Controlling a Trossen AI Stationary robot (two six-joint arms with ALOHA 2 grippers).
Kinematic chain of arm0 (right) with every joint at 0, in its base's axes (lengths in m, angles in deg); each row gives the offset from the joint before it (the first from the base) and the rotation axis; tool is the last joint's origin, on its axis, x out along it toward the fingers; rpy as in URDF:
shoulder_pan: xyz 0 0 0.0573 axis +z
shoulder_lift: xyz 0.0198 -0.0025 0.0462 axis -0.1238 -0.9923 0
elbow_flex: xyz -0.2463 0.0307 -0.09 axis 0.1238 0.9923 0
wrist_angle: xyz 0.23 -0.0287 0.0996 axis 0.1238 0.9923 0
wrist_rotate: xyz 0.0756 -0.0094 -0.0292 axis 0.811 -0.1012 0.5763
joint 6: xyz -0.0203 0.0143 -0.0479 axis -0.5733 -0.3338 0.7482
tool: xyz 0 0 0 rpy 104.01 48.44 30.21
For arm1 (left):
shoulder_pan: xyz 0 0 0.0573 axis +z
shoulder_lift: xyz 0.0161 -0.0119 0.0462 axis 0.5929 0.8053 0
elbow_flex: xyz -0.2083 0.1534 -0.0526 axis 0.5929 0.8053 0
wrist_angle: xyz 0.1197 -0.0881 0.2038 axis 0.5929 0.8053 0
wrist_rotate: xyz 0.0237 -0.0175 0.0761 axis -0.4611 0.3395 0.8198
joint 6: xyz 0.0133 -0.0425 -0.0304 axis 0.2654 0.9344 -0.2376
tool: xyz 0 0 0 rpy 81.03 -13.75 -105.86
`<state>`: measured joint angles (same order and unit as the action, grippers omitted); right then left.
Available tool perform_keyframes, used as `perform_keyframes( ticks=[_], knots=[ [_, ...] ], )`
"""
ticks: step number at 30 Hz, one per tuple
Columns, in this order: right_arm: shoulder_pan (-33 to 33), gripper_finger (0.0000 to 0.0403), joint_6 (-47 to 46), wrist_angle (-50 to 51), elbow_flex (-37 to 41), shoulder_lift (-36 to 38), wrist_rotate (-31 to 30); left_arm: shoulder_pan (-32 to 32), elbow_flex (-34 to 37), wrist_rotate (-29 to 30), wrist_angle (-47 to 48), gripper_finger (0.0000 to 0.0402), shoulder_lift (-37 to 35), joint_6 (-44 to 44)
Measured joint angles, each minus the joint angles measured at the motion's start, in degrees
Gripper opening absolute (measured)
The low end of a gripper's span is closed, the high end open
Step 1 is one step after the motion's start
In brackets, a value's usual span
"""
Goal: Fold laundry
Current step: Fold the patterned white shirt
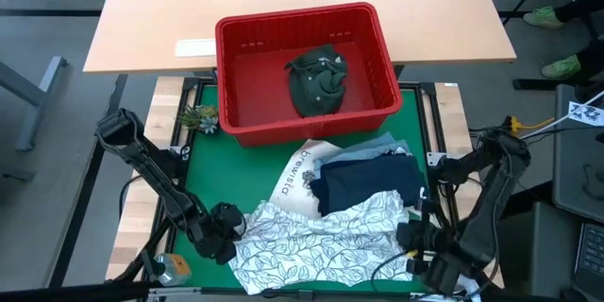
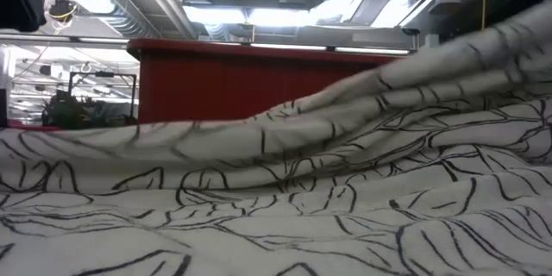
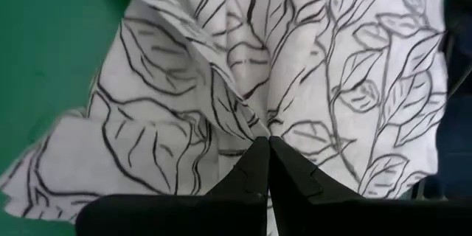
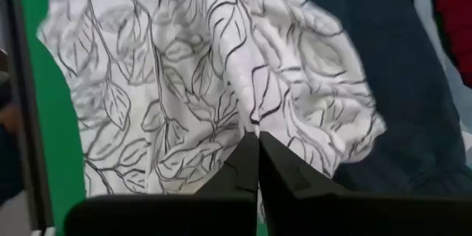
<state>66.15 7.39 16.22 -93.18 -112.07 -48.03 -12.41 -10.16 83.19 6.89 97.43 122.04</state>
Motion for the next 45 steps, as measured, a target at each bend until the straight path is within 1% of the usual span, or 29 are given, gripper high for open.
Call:
perform_keyframes(
  ticks=[5,9,11,14,17,20,23,25,28,32,34,37,39,45],
  knots=[
    [0.24,0.0008,0.15,0.30,0.02,-3.84,2.60,1.19,0.00,-0.60,-0.17,0.0000,0.01,-0.01],
    [-0.54,0.0016,2.77,0.33,0.02,-5.03,5.24,2.06,0.00,-1.72,-0.23,0.0000,0.01,-0.20],
    [-0.72,0.0017,2.88,0.50,0.02,-5.22,5.95,2.39,0.00,-2.20,-0.27,0.0007,0.01,-0.24],
    [-1.05,0.0018,2.88,0.53,0.02,-5.23,5.92,2.77,0.00,-1.87,-0.26,0.0035,0.01,-0.18],
    [-1.06,0.0018,2.88,0.56,0.02,-5.21,5.95,3.35,0.00,-1.66,-0.34,0.0075,0.01,-1.03],
    [-1.04,0.0018,2.88,0.53,0.02,-5.21,5.95,4.09,0.00,-1.56,-1.39,0.0111,0.01,-4.20],
    [-1.05,0.0018,2.90,0.56,0.02,-5.21,5.95,4.89,0.00,-1.22,-2.96,0.0134,0.01,-7.84],
    [-1.04,0.0018,2.90,0.55,0.02,-5.21,5.95,5.54,0.00,-0.09,-3.60,0.0142,0.01,-8.49],
    [-1.04,0.0019,2.90,0.57,0.02,-5.21,5.95,6.77,0.00,1.27,-3.89,0.0144,-0.36,-8.83],
    [-1.04,0.0019,2.90,0.45,0.02,-5.21,5.95,8.34,0.00,0.52,-4.05,0.0135,-1.23,-9.60],
    [-1.04,0.0019,2.90,0.34,0.02,-5.21,5.95,8.83,0.00,-1.98,-4.04,0.0130,-1.71,-9.62],
    [-1.04,0.0019,2.90,0.26,0.02,-5.21,5.95,9.03,0.00,-7.68,-3.56,0.0125,-2.02,-9.37],
    [-1.04,0.0019,2.88,0.00,0.02,-5.21,6.02,8.96,0.00,-8.82,-3.63,0.0122,-2.06,-8.66],
    [-1.04,0.0020,2.79,-6.37,0.02,-5.19,13.43,8.92,0.00,-6.80,-3.62,0.0120,-2.09,-8.15]
  ],
)
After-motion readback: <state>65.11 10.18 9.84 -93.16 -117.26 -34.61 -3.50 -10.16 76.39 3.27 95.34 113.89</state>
